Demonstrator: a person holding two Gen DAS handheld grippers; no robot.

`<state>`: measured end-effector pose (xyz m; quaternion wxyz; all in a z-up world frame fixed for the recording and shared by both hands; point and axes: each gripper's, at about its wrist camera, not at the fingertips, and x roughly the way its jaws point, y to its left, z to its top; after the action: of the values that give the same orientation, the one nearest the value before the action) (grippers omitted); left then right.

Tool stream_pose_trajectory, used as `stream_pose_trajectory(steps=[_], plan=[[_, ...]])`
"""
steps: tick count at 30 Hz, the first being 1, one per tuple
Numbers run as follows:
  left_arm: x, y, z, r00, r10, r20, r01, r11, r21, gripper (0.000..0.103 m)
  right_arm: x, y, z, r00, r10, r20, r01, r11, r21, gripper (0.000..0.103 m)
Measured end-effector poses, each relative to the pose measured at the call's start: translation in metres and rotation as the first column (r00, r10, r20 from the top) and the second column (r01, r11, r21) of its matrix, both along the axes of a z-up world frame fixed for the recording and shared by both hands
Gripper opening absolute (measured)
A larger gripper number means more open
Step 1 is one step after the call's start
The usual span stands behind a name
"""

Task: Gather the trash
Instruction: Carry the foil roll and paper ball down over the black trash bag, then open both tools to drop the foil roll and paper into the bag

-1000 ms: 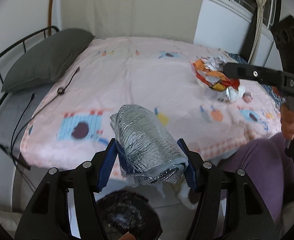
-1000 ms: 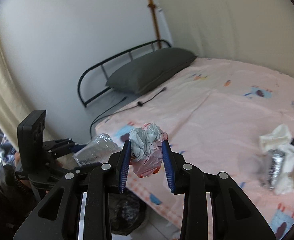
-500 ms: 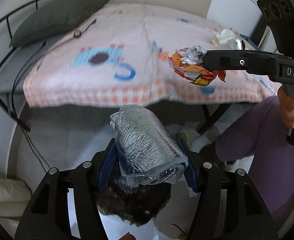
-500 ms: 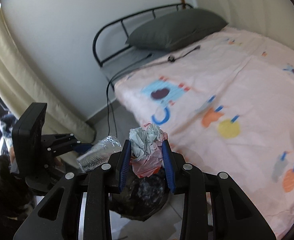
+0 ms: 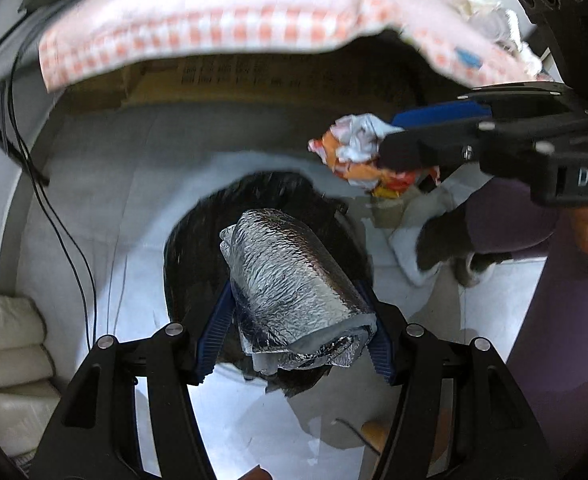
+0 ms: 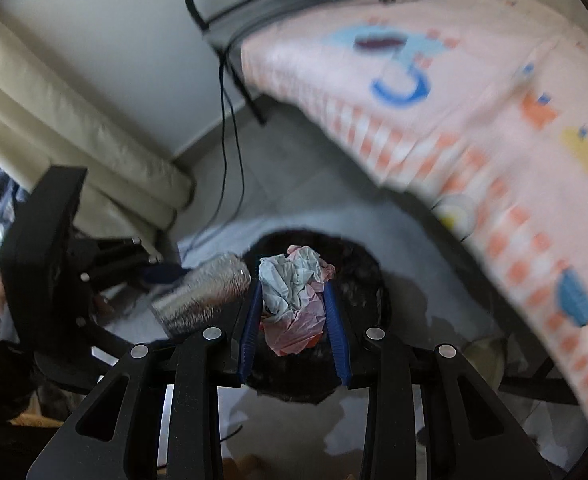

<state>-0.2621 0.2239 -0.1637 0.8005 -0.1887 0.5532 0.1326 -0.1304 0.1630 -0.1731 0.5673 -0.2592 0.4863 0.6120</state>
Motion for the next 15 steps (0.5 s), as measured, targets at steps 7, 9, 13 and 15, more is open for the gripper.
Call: stream_pose_trajectory(steps=[7, 9, 13, 15], plan=[[-0.004, 0.007, -0.042, 0.995, 0.032, -0.096, -0.036, 0.999, -0.036, 0.061, -0.019, 0.010, -0.043, 0.993, 0.085, 0.087, -0.072, 0.988, -0.135, 0.030], [-0.007, 0.008, -0.054, 0.992, 0.055, -0.115, -0.062, 0.996, -0.063, 0.061, -0.019, 0.007, -0.048, 0.991, 0.095, 0.091, -0.081, 0.986, -0.147, 0.030], [-0.007, 0.008, -0.069, 0.987, 0.065, -0.150, -0.078, 0.993, -0.085, 0.061, -0.017, 0.006, -0.053, 0.993, 0.091, 0.075, -0.079, 0.986, -0.150, 0.030], [-0.006, 0.008, -0.072, 0.985, 0.069, -0.157, -0.085, 0.992, -0.096, 0.070, -0.016, 0.007, -0.053, 0.994, 0.088, 0.063, -0.078, 0.986, -0.145, 0.032]])
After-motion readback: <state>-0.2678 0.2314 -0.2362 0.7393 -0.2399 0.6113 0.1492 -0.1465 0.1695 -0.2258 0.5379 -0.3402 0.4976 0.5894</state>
